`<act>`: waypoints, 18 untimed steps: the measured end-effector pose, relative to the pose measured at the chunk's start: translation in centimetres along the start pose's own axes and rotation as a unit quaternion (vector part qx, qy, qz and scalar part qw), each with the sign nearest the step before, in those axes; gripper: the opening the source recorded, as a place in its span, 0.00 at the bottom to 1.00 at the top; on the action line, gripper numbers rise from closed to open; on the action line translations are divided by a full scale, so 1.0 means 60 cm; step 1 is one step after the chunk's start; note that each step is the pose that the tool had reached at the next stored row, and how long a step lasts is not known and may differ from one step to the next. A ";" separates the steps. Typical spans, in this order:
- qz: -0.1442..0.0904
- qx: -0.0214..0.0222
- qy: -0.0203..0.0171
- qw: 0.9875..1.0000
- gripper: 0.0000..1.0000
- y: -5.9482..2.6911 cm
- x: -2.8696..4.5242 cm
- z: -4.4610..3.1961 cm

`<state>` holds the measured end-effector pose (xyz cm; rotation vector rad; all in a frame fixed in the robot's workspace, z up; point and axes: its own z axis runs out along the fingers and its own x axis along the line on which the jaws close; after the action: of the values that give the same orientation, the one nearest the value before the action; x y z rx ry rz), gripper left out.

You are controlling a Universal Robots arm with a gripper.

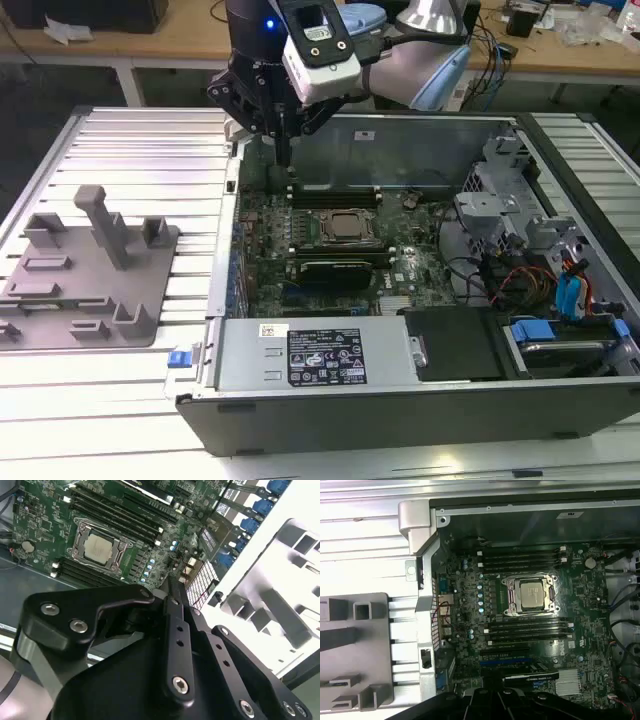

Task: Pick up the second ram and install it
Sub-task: 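Reach for the second ram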

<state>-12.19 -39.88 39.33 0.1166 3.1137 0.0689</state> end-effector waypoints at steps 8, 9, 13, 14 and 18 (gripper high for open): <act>0.000 0.000 0.000 1.000 0.08 0.000 0.001 0.000; 0.000 0.000 0.000 1.000 0.08 0.000 0.003 0.000; 0.000 0.000 0.000 1.000 0.08 -0.001 0.009 0.000; 0.000 0.000 0.000 1.000 0.08 -0.001 0.009 0.000; 0.000 0.000 0.000 1.000 0.08 -0.001 0.017 0.000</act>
<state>-13.18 -39.89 39.33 0.1167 3.1137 0.0687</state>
